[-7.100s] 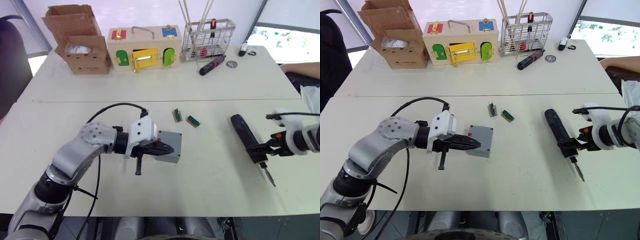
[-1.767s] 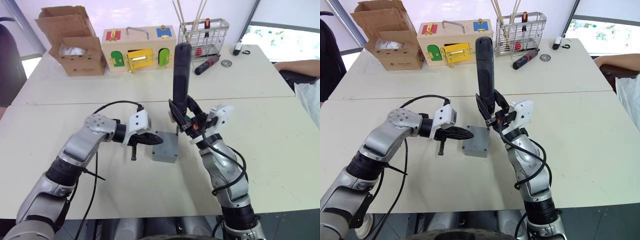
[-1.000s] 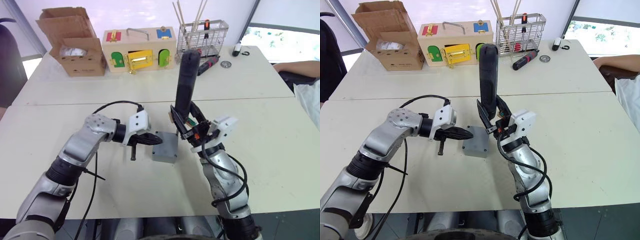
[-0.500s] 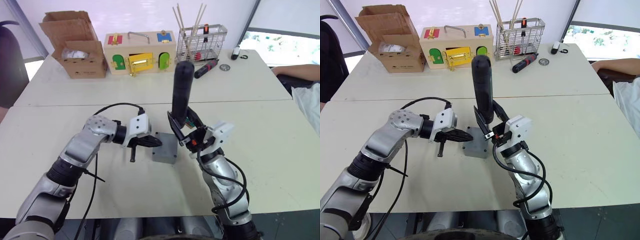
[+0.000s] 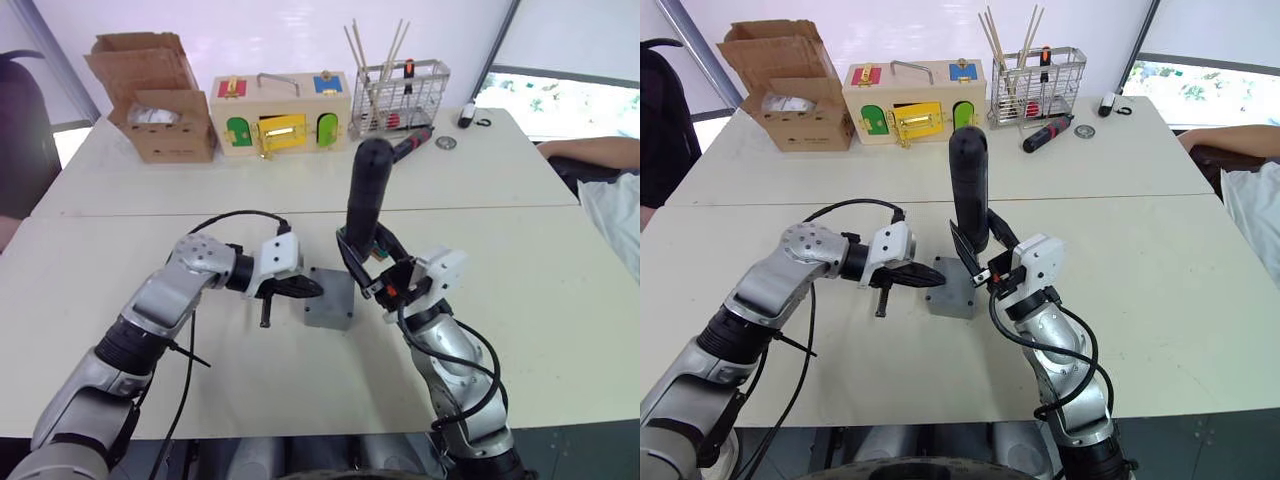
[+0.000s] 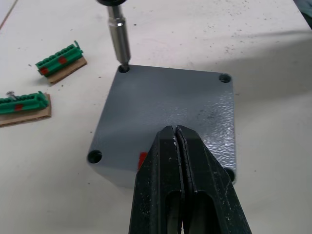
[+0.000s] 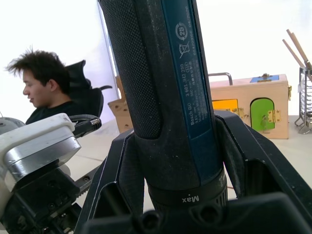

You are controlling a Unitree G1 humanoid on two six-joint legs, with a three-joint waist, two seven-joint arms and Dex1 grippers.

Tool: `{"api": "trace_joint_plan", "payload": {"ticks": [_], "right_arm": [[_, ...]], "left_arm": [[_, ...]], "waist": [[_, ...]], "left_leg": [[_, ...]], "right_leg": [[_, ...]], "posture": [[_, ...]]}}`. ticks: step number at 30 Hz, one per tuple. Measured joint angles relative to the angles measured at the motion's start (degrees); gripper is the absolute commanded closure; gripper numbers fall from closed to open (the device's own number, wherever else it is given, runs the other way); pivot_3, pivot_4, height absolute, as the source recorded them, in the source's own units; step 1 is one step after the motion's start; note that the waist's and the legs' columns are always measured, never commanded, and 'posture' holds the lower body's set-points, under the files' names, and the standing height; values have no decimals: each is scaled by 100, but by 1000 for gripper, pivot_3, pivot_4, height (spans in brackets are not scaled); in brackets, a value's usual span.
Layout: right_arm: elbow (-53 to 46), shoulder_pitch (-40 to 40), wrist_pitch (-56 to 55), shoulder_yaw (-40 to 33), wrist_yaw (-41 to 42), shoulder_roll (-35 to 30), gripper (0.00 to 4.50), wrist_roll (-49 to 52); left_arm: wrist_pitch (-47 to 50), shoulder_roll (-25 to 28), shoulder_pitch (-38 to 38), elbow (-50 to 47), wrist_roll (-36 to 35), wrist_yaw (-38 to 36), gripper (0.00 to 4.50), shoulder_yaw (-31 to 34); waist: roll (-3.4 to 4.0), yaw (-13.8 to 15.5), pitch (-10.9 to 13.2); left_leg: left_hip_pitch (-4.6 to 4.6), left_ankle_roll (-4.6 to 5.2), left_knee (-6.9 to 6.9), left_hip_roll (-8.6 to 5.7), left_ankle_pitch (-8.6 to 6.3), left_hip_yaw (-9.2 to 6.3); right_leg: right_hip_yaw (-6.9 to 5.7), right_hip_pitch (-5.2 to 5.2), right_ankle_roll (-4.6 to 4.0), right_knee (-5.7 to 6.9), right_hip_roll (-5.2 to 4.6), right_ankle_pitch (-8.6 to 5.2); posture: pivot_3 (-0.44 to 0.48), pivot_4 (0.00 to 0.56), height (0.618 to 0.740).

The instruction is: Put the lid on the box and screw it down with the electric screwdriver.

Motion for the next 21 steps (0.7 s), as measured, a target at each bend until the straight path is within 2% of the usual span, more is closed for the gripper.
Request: {"api": "trace_joint_plan", "payload": {"ticks": [11,21], "right_arm": [[-2,-33,243,-75,-31,-192,2513,-7],[-1,-34,252,-96,-32,-193,2513,1]], "left_arm": [[10,-1,42,-4,15,2,4500,-30],[-20,0,88,-13,25,-1,4500,-29]], "waist": [[-33,102,-61],[-29,132,-66]], "left_leg": [[21,8,-13,0,-6,-3],[20,8,-17,-1,-7,-4]], "right_leg": [[1,20,-1,-16,-5,-8],[1,20,-2,-28,-11,-9]], "posture": [[0,150,740],[0,150,740]]}}
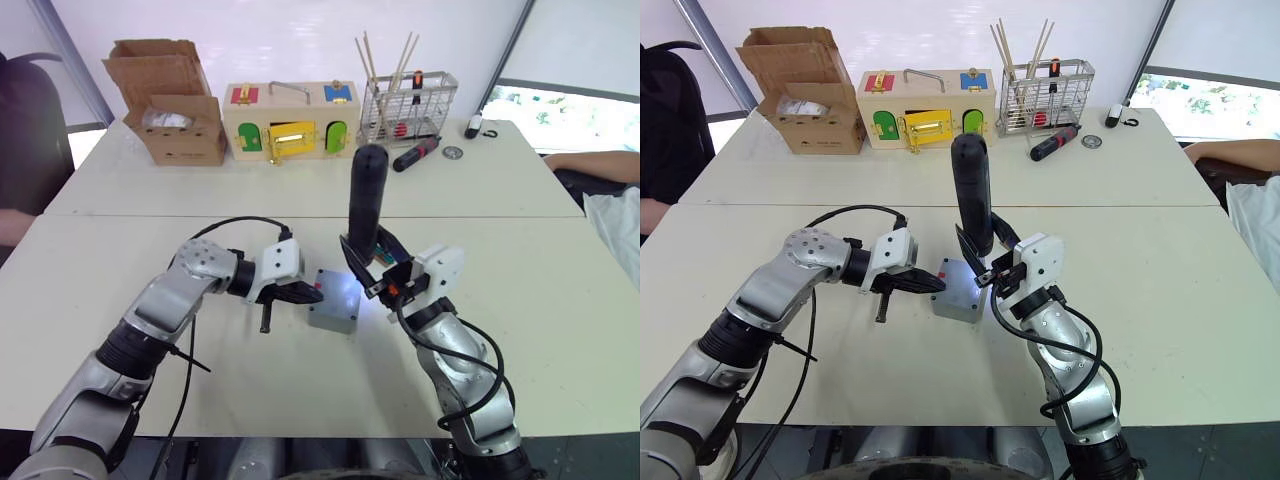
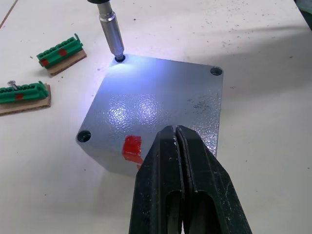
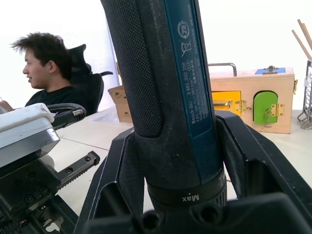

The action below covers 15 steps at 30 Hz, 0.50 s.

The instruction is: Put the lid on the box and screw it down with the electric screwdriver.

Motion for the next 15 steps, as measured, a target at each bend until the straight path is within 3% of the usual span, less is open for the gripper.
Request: {"api": "trace_joint_plan", "payload": {"ticks": [15], "right_arm": [[-111,-4,85,-29,22,-45,2513,4]], "left_arm": [[-91,-42,0,1,52,-96,4500,-13]], "waist": [[7,7,-4]], "left_leg": [[-4,0,-48,0,0,-2]], "right_leg": [[-2,-1,-2,-51,-6,0]], "posture": [[0,150,740]]}}
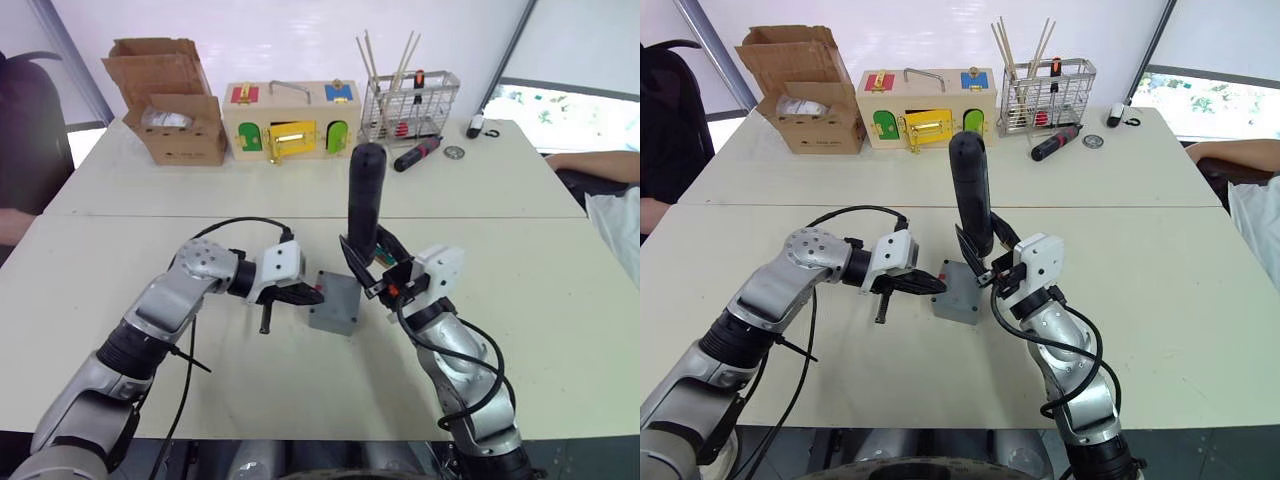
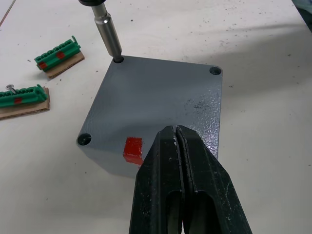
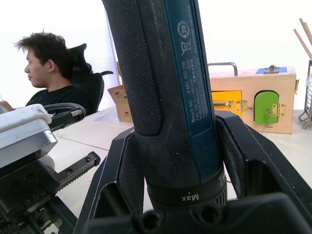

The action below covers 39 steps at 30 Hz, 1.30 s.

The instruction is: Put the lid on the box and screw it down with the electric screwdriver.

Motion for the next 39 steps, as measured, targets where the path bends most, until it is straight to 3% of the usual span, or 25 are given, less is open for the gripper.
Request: {"api": "trace_joint_plan", "payload": {"ticks": [9,15,20,27,29,32,33,36,39], "right_arm": [[-974,-549,1727,-464,131,-454,2513,637],[-1750,-1511,3009,-1140,-94,-553,2513,1452],[-2187,-2261,3926,-1747,-344,-624,2513,2387],[-1892,-2964,4852,-2730,-697,-942,2513,3759],[-1454,-3336,5487,-3312,-718,-1656,2513,4570],[-340,-3886,6851,-3879,-474,-3366,2513,5611],[143,-4072,7376,-3894,-328,-4024,2513,5739],[1149,-4294,8288,-3797,-29,-5171,2513,5795],[2006,-4033,8585,-3290,482,-6322,2513,6017]], "left_arm": [[290,-97,-93,54,-247,-24,4500,143],[530,-91,-213,124,-494,-117,4500,335],[689,-63,-379,246,-605,-247,4500,399],[719,-65,-959,623,-762,-431,4500,642],[763,-171,-1243,747,-873,-446,4500,749],[834,-265,-1421,622,-1068,-568,4500,799],[846,-304,-1419,482,-1137,-625,4500,781],[848,-420,-1406,112,-1251,-670,4500,704],[801,-464,-1246,-234,-1256,-648,4500,649]], "waist": [[53,2,86],[60,-26,110],[63,-32,126],[58,-20,188],[62,1,201],[84,-1,216],[86,-4,219],[87,-1,221],[90,-20,222]], "left_leg": [[-44,-1,-1,-4,1,-1],[-232,-68,37,-7,41,-3],[-227,-58,29,-6,37,-5],[-232,-59,36,-8,38,-3],[-249,-55,61,-8,36,-7],[-277,-34,83,-13,23,-4],[-289,-27,87,-12,20,-1],[-308,-23,84,-11,18,1],[-306,-10,82,-1,10,8]], "right_leg": [[0,-28,0,-4,-6,2],[-1,-237,3,79,-3,4],[-2,-235,1,82,-1,5],[-4,-235,0,83,-2,5],[-14,-235,0,84,-5,6],[-19,-244,1,75,-13,6],[-18,-256,1,74,-13,6],[-17,-279,1,77,-12,6],[-12,-282,1,77,-1,6]], "posture": [[0,150,740],[0,150,740],[0,150,740],[0,150,740],[0,150,740],[0,150,740],[0,150,740],[0,150,740],[0,150,740]]}}
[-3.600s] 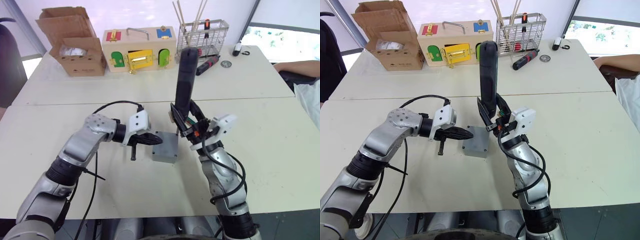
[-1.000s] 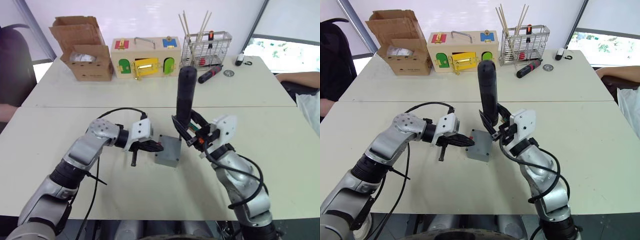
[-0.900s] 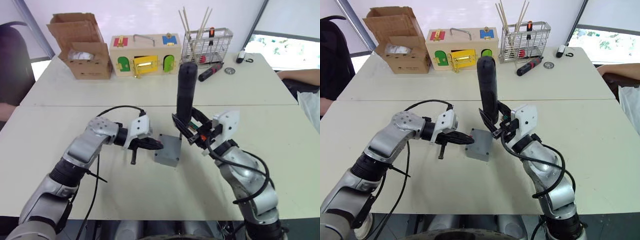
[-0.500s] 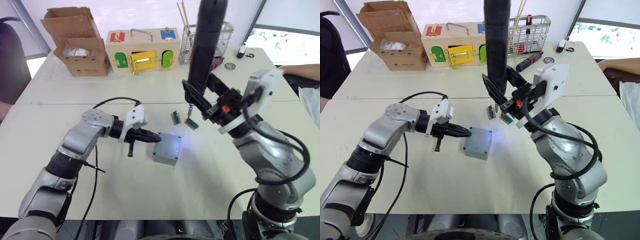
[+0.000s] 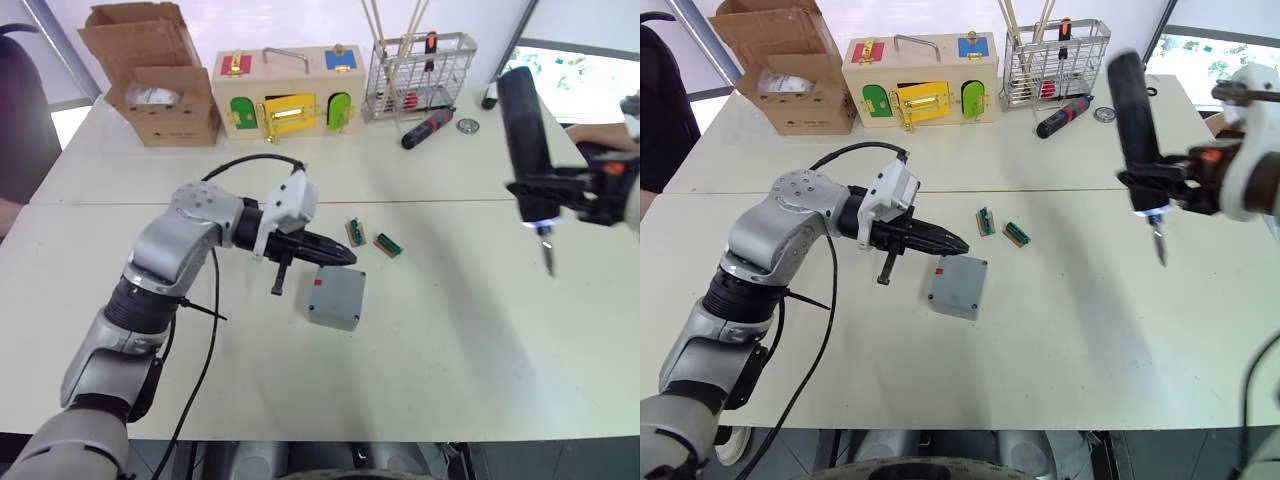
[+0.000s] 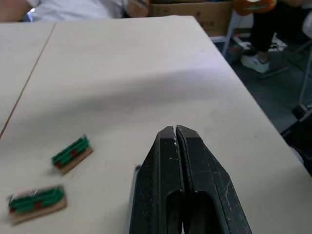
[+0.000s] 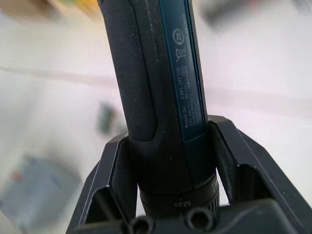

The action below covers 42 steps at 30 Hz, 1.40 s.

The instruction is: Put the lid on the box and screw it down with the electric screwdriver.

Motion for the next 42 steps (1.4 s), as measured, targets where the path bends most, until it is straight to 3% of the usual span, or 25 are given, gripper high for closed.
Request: {"api": "trace_joint_plan", "payload": {"ticks": [2,7,14,18,22,24,28,31,36,42], "right_arm": [[388,299,3,366,371,-391,2513,117],[981,643,4,1338,745,-427,2513,-296],[1629,280,4,2220,875,102,2513,-1265],[1845,191,4,2367,892,438,2513,-1601],[1903,213,5,2357,840,659,2513,-1891],[1903,289,5,2300,810,758,1641,-2043],[1888,310,3,2012,631,875,653,-2333],[1680,450,0,1671,573,1065,41,-2441],[919,785,-460,1142,638,1309,41,-2527],[-1657,2146,-3269,128,1993,2045,41,-2308]], "left_arm": [[-53,-57,199,-166,9,57,4500,-64],[-62,-120,596,-606,22,247,4500,-269],[-45,215,1173,-1013,253,569,4500,-408],[86,361,1278,-1263,270,799,4500,-407],[202,472,1290,-1300,264,897,4500,-404],[205,522,1288,-1296,257,904,4500,-403],[231,496,1266,-1147,194,906,4500,-359],[484,168,1168,-866,-224,1051,4500,10],[699,154,907,-564,-493,1289,4500,537],[649,361,1086,167,-195,1668,4500,746]], "waist": [[0,-40,1],[6,0,4],[9,18,4],[10,41,4],[10,42,4],[10,36,4],[10,35,4],[8,41,4],[9,17,4],[-19,14,-10]], "left_leg": [[7,3,5,8,-2,15],[11,0,23,5,0,22],[6,0,21,4,0,21],[4,-1,22,2,1,20],[3,-2,23,1,1,20],[3,-2,24,1,1,20],[4,-2,28,1,2,20],[3,-2,35,1,2,16],[5,-2,37,1,2,18],[12,-3,34,9,2,0]], "right_leg": [[13,0,0,9,8,0],[21,-1,0,32,6,1],[21,-10,0,29,6,1],[20,-10,0,30,3,1],[19,-10,0,31,4,1],[19,-10,1,32,4,1],[18,-9,1,36,5,1],[15,-8,1,44,5,2],[16,-12,1,59,6,1],[4,-12,2,80,20,0]], "posture": [[0,150,740],[0,150,740],[0,150,740],[0,150,740],[0,150,740],[0,150,740],[0,150,740],[0,150,740],[0,150,740],[0,150,740]]}}
